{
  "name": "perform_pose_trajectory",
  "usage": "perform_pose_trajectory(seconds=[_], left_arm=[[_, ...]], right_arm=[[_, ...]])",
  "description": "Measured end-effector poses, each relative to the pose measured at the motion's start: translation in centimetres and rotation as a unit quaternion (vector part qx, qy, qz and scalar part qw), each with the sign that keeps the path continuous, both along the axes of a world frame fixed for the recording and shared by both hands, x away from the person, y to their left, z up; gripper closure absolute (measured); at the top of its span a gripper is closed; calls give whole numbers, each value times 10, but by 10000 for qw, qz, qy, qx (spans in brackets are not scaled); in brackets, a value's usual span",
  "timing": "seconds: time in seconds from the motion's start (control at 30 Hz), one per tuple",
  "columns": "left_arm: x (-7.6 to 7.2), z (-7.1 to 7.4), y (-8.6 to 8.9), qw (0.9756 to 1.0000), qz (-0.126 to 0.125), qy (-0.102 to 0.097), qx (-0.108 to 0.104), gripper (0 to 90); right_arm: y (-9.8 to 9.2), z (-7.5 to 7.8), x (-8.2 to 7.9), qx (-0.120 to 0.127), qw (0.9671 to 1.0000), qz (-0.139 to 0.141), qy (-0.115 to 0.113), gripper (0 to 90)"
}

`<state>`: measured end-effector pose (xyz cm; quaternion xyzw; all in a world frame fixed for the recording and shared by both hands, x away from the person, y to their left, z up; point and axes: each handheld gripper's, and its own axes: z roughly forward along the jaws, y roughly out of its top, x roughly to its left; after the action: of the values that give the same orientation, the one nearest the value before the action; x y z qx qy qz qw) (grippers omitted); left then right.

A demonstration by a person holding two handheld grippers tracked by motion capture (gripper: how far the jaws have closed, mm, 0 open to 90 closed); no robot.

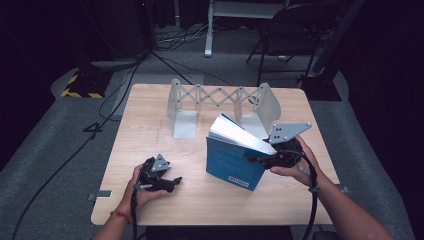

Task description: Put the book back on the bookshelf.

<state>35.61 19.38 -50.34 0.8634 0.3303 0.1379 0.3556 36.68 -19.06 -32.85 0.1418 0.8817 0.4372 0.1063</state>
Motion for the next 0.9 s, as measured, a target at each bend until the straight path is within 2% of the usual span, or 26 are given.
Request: perform_pose_trajectory(seconds=[0.1,0.23,0.27,0.57,0.9], left_arm=[[1,0,0,10000,16,23,9,238],[2,0,-1,10000,23,37,-7,238],[2,0,-1,10000,10,41,-10,239],[1,0,-2,10000,25,69,-35,249],[2,0,-2,10000,23,61,-20,245]], right_arm=[[1,2,4,24,9998,5,191,531],[6,5,7,-48,9996,29,260,536],[6,6,8,-40,9996,42,271,568],[4,5,9,65,9996,-203,210,608],[-4,6,10,26,9993,-318,213,609]])
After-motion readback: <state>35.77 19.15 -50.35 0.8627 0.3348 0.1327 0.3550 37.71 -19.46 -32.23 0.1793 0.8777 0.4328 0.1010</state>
